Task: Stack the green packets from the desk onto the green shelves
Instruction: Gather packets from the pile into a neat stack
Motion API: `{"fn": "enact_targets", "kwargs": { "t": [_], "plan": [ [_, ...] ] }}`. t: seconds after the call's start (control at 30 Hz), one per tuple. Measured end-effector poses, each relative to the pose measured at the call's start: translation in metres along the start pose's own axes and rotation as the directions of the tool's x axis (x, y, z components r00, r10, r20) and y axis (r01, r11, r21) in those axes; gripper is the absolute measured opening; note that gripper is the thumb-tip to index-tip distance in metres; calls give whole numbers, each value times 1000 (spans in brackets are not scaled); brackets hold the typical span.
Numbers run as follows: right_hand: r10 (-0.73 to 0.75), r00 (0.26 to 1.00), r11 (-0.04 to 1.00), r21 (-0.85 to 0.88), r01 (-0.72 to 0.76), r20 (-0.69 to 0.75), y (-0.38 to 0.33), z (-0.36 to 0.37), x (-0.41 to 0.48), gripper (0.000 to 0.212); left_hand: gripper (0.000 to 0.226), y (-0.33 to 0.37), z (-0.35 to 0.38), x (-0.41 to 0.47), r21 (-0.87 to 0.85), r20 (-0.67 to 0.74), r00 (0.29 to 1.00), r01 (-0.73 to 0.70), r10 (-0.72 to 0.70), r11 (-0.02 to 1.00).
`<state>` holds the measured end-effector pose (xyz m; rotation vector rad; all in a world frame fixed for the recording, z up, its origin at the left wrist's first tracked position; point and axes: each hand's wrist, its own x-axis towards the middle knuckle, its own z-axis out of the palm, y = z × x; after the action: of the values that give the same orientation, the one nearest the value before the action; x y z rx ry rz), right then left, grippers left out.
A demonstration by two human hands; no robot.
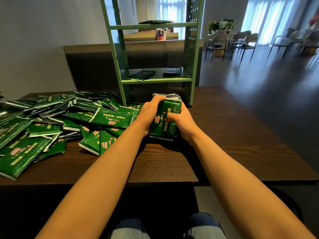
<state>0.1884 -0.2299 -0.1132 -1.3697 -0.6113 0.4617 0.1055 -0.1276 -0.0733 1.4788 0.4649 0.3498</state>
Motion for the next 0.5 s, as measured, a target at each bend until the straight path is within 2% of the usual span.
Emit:
{"fn": "enact_targets", "kwargs": {
  "t": [0.03, 0.13, 0.2, 0.27, 0.4, 0.5],
  "plan": [
    [-15, 1000, 999, -36, 16, 16, -1, 1, 0, 88, 48, -1, 2, -2, -36, -10, 1000, -13, 12, 999],
    [-3, 998, 996, -93, 9, 61, -1, 3, -4, 95, 93, -17, 1, -1, -116, -13, 1000, -15, 14, 993],
    [21, 998, 994, -106, -14, 61, 5, 2, -4, 98, 103, -25, 0, -3, -128, 22, 1000, -19, 22, 992],
    [37, 998, 993, -112, -30, 57, 9, 1, -6, 97, 96, -26, 0, -9, -147, 52, 997, -46, 55, 988],
    [80, 994, 992, -104, -72, 76, 2, 2, -11, 96, 58, -23, 0, -17, -189, 72, 994, -64, 79, 980],
    [82, 992, 992, -106, -72, 99, -6, 4, -16, 90, 55, -17, -2, -24, -99, 38, 993, -104, 108, 990]
  ]
}}
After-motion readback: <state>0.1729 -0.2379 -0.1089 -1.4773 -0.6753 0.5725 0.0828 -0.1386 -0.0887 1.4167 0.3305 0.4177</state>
